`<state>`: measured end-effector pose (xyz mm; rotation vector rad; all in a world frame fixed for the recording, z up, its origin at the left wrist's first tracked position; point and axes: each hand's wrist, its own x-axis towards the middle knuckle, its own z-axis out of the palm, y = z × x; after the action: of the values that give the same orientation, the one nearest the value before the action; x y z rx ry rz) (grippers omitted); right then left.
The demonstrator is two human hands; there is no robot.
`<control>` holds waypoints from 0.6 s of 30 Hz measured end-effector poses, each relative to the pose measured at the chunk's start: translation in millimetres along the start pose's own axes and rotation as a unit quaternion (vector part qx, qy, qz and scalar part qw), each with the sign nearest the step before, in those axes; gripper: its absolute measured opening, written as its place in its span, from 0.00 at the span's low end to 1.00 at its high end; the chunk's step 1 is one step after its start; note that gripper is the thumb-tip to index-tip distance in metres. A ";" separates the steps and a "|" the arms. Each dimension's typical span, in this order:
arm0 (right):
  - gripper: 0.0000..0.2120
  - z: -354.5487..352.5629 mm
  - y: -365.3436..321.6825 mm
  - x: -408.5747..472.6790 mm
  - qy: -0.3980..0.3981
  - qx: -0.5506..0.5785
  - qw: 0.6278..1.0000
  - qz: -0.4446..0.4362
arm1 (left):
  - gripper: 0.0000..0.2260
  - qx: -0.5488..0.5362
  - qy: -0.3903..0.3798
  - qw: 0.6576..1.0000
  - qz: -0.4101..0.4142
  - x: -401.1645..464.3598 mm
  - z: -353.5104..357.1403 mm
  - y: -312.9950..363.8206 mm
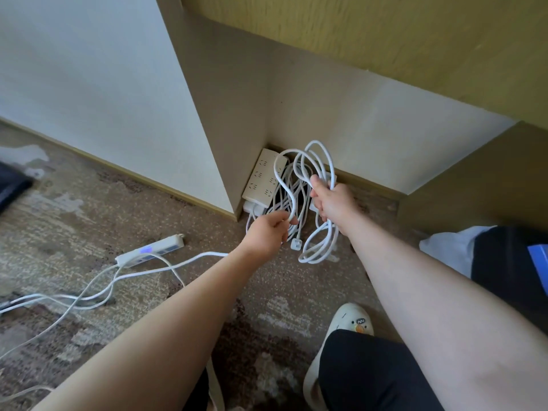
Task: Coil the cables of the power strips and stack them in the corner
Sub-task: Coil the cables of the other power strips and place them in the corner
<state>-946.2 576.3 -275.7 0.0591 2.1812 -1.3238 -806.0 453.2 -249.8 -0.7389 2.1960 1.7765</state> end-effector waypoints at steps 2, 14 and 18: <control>0.20 -2.2 -0.4 -1.4 -0.004 0.011 1.000 0.001 | 0.12 0.075 0.019 0.997 0.018 1.9 2.0 -1.7; 0.11 -9.0 -1.2 0.3 -0.117 0.011 0.993 0.003 | 0.12 0.204 0.021 0.976 0.070 9.8 22.6 7.3; 0.04 -5.6 -2.9 0.9 -0.111 0.002 0.994 -0.008 | 0.11 0.219 0.031 0.973 0.059 10.5 23.4 9.2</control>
<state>-950.4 579.2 -272.0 -0.0995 1.9952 -1.2779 -822.9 474.4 -252.6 -0.5750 2.5907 1.2498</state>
